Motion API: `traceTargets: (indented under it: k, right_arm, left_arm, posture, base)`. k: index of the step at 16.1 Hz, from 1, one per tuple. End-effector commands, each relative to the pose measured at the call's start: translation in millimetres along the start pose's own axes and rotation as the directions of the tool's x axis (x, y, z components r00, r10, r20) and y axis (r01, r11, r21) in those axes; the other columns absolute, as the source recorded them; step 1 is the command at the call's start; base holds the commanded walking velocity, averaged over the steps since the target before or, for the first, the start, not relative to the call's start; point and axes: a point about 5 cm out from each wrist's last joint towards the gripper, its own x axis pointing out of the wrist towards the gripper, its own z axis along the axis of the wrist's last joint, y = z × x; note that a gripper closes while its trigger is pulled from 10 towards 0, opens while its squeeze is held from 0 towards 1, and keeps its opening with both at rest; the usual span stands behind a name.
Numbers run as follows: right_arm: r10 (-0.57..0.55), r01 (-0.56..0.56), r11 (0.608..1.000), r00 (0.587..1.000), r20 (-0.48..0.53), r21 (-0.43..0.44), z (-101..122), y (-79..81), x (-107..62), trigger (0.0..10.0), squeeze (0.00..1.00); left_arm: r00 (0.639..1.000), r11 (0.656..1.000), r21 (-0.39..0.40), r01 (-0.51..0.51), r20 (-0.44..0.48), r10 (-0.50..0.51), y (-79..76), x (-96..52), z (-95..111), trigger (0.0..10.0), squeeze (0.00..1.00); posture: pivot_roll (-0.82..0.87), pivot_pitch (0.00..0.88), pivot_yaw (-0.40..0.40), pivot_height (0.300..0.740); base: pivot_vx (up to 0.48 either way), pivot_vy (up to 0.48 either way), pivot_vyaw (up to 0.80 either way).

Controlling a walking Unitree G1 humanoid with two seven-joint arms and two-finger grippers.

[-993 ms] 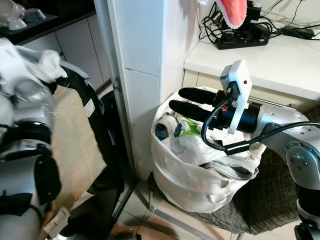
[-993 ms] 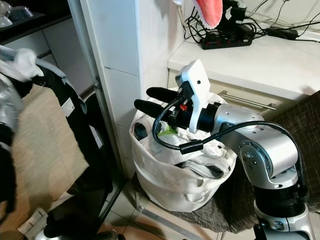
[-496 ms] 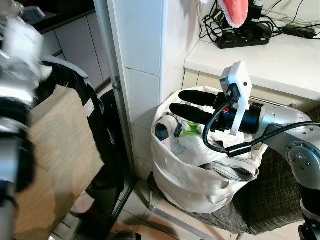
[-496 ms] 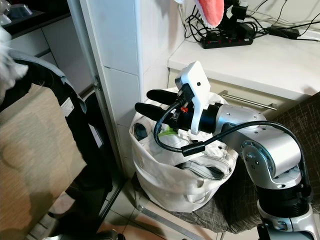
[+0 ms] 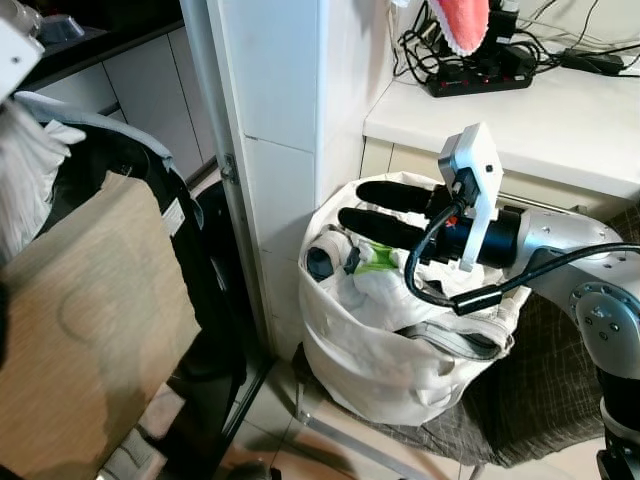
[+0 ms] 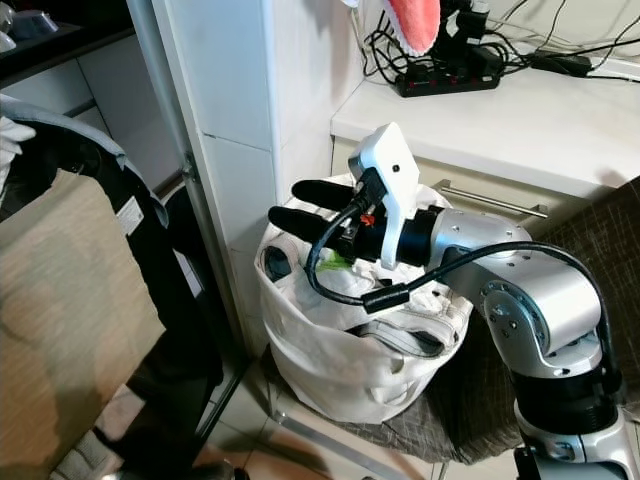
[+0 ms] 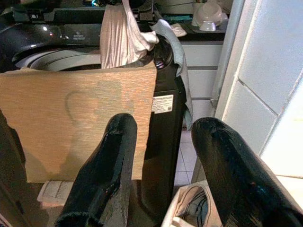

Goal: Clothes washing

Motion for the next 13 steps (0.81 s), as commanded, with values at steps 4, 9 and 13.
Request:
traceTargets:
  k: [4, 9, 13]
  right_arm:
    - [0.011, -0.012, 1.000, 1.000, -0.022, -0.015, 0.1, 1.2, 2.2, 10.0, 0.00]
    - [-0.001, 0.000, 1.000, 0.999, -0.053, -0.015, -4.5, -1.8, 3.9, 10.0, 0.00]
    - [-0.020, 0.019, 1.000, 0.999, -0.050, -0.017, -4.2, -4.3, 6.9, 10.0, 0.00]
  left_arm:
    - [0.967, 0.963, 0.085, 0.257, -0.023, -0.256, -2.6, -14.2, -2.5, 10.0, 0.00]
    - [0.968, 0.974, 0.047, 0.223, -0.126, -0.216, 13.0, -23.9, -36.2, 10.0, 0.00]
    - [0.969, 0.962, -0.132, 0.240, 0.095, -0.229, 11.9, -30.2, -13.3, 10.0, 0.00]
  posture:
    - [0.00, 0.000, 0.024, 0.740]
    - [0.01, 0.000, 0.007, 0.740]
    - [0.01, 0.000, 0.003, 0.740]
  base:
    - [0.000, 0.000, 0.00]
    - [0.000, 0.000, 0.00]
    - [0.000, 0.000, 0.00]
